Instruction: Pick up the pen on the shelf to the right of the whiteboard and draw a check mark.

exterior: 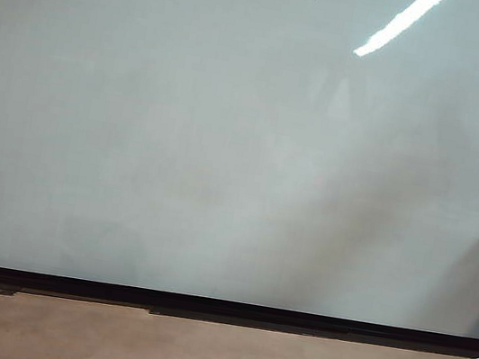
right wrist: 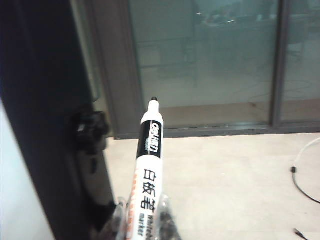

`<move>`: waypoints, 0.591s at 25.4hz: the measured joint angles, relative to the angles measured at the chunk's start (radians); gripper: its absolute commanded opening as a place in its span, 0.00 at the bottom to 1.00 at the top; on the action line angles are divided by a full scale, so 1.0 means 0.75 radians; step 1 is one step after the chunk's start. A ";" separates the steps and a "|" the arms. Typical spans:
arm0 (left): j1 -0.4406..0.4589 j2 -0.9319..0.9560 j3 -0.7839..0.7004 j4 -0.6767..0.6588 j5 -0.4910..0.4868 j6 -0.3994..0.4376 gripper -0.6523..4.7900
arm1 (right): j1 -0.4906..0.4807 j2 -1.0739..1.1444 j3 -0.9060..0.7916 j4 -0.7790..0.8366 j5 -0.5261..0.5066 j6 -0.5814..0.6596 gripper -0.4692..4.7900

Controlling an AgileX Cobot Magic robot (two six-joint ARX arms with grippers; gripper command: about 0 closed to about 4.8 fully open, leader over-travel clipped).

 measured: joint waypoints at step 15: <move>0.000 0.000 0.000 0.000 0.000 0.001 0.11 | 0.032 -0.378 -0.291 -0.036 0.496 -0.027 0.08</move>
